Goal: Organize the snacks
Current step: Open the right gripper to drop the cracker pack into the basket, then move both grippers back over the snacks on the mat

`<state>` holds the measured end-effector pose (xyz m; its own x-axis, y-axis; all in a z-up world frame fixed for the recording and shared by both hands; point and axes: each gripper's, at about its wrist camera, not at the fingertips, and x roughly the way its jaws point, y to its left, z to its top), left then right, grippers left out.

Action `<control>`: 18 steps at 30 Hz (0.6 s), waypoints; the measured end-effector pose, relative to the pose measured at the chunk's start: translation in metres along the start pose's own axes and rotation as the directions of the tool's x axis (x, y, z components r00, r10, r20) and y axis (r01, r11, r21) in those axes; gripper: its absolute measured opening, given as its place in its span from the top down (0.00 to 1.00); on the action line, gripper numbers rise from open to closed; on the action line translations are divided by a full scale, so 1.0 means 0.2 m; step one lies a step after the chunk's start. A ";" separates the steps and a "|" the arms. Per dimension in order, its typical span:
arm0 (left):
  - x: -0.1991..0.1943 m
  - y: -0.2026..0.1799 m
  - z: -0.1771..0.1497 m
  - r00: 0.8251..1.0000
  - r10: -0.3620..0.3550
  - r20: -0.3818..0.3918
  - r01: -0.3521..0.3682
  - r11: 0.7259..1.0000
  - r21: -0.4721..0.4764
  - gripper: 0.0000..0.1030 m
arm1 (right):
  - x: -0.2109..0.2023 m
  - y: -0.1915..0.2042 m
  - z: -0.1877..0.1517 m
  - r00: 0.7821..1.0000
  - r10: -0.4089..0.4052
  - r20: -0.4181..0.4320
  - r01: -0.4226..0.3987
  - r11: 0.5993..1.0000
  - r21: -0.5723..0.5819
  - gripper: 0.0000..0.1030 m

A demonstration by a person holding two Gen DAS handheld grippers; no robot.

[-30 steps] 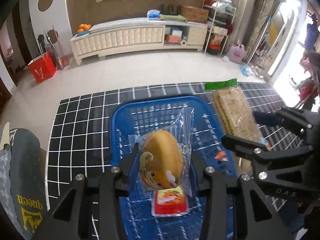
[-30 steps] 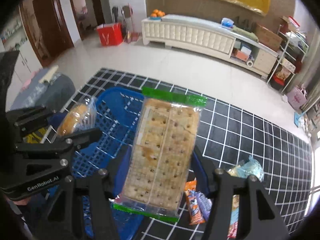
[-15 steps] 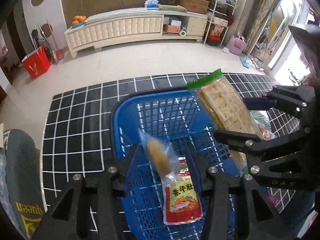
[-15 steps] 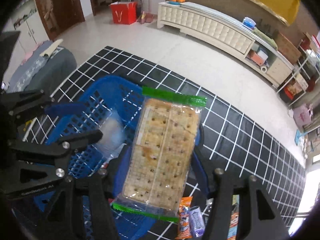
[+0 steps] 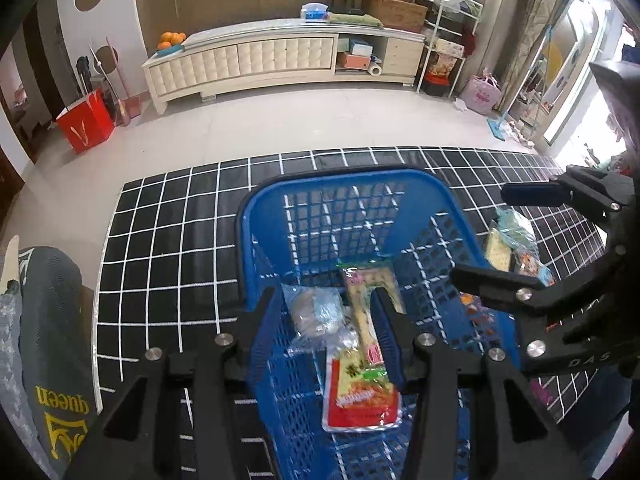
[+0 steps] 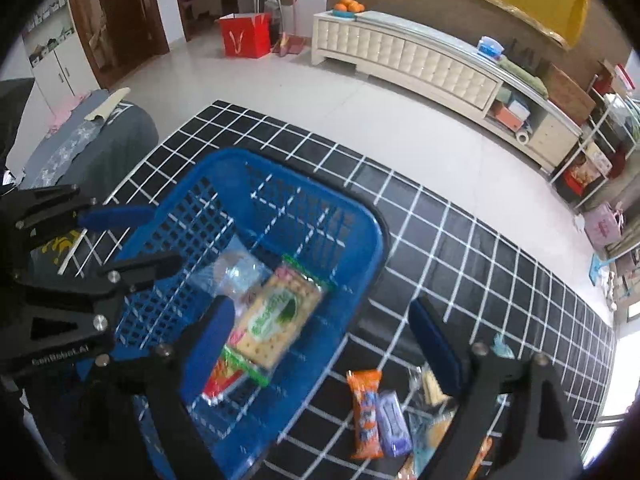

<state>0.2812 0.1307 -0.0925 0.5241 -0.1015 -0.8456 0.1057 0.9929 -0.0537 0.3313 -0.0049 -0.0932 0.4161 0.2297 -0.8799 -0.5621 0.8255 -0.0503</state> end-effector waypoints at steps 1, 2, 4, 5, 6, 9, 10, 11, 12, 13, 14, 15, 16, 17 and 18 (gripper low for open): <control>-0.02 -0.02 -0.01 1.000 -0.001 0.003 0.001 1.000 0.005 0.56 | -0.03 -0.01 -0.03 1.000 -0.002 0.004 0.002 1.000 0.005 0.11; -0.05 -0.05 -0.02 1.000 0.000 0.010 0.000 1.000 0.011 0.51 | -0.07 -0.03 -0.05 1.000 -0.009 0.009 0.009 1.000 0.014 0.11; -0.10 -0.11 -0.03 1.000 0.002 0.029 -0.003 1.000 0.027 0.47 | -0.17 -0.08 -0.12 0.999 -0.016 0.032 0.014 0.999 0.041 0.11; -0.12 -0.14 -0.04 0.999 0.006 0.036 -0.007 0.999 0.034 0.47 | -0.21 -0.11 -0.15 0.999 -0.017 0.042 0.015 0.998 0.056 0.11; -0.14 -0.18 -0.05 0.999 0.009 0.035 -0.010 0.999 0.044 0.47 | -0.25 -0.13 -0.18 0.999 -0.020 0.044 0.017 0.997 0.070 0.11; -0.21 -0.30 -0.07 0.999 -0.002 0.035 0.000 0.998 0.060 0.47 | -0.36 -0.19 -0.28 0.998 -0.039 0.058 0.033 0.994 0.103 0.11; -0.24 -0.35 -0.07 0.999 -0.008 0.041 0.006 0.998 0.063 0.47 | -0.38 -0.21 -0.31 0.997 -0.041 0.064 0.033 0.993 0.109 0.11; -0.25 -0.37 -0.08 0.999 -0.011 0.045 0.008 0.998 0.065 0.46 | -0.42 -0.23 -0.35 0.997 -0.041 0.071 0.032 0.993 0.118 0.11; -0.27 -0.42 -0.09 0.999 -0.012 0.051 0.008 0.998 0.066 0.43 | -0.45 -0.26 -0.39 0.996 -0.043 0.078 0.033 0.991 0.130 0.10; -0.28 -0.45 -0.09 0.999 -0.009 0.053 0.006 0.998 0.068 0.41 | -0.47 -0.27 -0.41 0.996 -0.046 0.082 0.034 0.990 0.140 0.10; -0.30 -0.49 -0.09 0.998 -0.006 0.057 0.002 0.997 0.072 0.38 | -0.49 -0.29 -0.45 0.995 -0.048 0.085 0.035 0.988 0.151 0.10; -0.31 -0.53 -0.10 0.998 -0.002 0.063 -0.003 0.997 0.078 0.38 | -0.51 -0.31 -0.49 0.995 -0.051 0.086 0.037 0.986 0.160 0.10; -0.32 -0.57 -0.11 0.998 0.004 0.068 -0.009 0.996 0.085 0.38 | -0.53 -0.33 -0.52 0.995 -0.055 0.087 0.040 0.985 0.170 0.10; -0.32 -0.60 -0.11 0.998 0.005 0.069 -0.012 0.996 0.090 0.38 | -0.55 -0.35 -0.56 0.994 -0.057 0.088 0.041 0.983 0.178 0.10; -0.33 -0.65 -0.13 0.998 0.000 0.067 -0.006 0.995 0.096 0.38 | -0.56 -0.37 -0.60 0.994 -0.060 0.087 0.043 0.981 0.188 0.10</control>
<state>0.2111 0.0097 -0.0431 0.5793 -0.1058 -0.8082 0.1833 0.9831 0.0027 0.2401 -0.1538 -0.0472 0.5095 0.2238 -0.8308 -0.3998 0.9166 0.0018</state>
